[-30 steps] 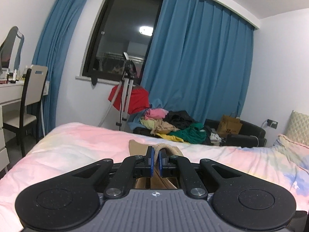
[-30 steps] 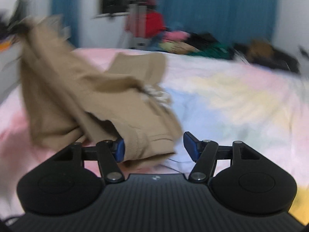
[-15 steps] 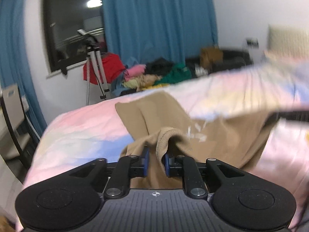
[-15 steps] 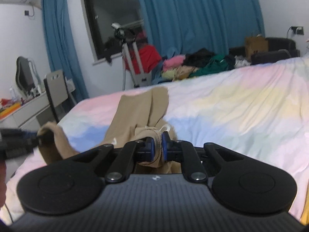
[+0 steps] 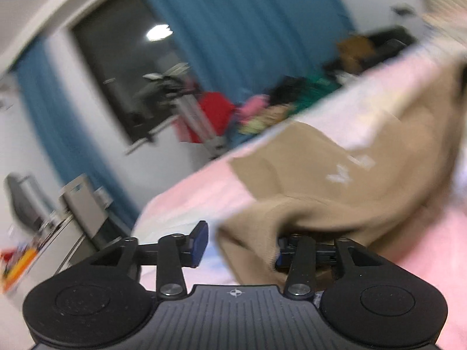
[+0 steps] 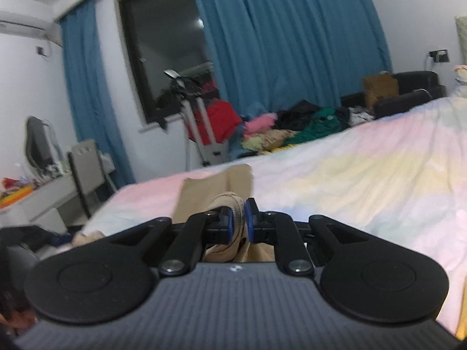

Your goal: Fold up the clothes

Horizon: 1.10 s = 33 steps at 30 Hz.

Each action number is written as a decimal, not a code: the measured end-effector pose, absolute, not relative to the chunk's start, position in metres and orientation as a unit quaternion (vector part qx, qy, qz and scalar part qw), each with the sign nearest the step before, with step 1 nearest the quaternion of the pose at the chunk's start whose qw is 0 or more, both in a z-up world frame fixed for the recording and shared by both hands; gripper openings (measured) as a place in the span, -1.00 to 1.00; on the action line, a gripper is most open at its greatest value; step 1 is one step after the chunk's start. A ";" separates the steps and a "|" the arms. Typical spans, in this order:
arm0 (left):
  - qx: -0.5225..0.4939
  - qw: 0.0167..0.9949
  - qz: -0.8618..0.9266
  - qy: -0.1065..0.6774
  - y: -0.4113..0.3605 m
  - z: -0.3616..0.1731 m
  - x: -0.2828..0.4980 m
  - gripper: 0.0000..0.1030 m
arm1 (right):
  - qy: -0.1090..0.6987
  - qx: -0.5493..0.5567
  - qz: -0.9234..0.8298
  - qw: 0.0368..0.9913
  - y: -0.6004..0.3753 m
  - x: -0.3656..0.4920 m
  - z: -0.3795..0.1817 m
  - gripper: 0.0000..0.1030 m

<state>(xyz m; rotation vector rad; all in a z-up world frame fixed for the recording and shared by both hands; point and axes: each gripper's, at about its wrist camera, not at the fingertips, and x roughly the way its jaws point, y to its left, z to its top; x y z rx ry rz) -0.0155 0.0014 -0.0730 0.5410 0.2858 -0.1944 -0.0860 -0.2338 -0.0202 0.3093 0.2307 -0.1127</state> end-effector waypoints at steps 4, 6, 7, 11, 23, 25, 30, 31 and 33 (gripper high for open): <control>0.170 0.977 -0.037 0.125 0.011 -0.057 -0.003 0.04 | 0.165 0.139 -0.081 0.973 -0.235 -0.064 -0.035 -0.73; 0.116 0.986 -0.015 0.121 0.018 -0.049 -0.001 0.05 | 0.197 0.136 -0.083 0.968 -0.233 -0.053 -0.043 -0.65; 0.110 0.987 -0.012 0.112 0.018 -0.044 -0.005 0.05 | 0.212 0.134 -0.084 0.964 -0.232 -0.048 -0.046 -0.41; 0.086 0.993 0.003 0.080 0.017 -0.024 -0.022 0.07 | 0.228 0.114 -0.122 0.959 -0.228 -0.045 -0.054 0.38; -0.016 0.999 0.033 -0.024 0.011 0.091 -0.062 0.18 | 0.051 0.134 -0.114 0.983 -0.260 -0.077 0.096 0.36; -0.031 0.998 0.042 -0.030 0.008 0.128 -0.065 0.17 | 0.019 0.134 -0.109 0.985 -0.265 -0.082 0.128 0.37; -0.048 0.994 0.081 -0.050 0.004 0.231 -0.073 0.17 | -0.060 0.099 -0.091 0.989 -0.269 -0.097 0.218 0.37; -0.054 0.994 0.083 -0.051 0.006 0.251 -0.076 0.17 | -0.076 0.077 -0.087 0.990 -0.267 -0.104 0.237 0.37; -0.064 0.993 0.082 -0.056 0.011 0.290 -0.085 0.17 | -0.099 0.048 -0.077 0.991 -0.266 -0.116 0.272 0.37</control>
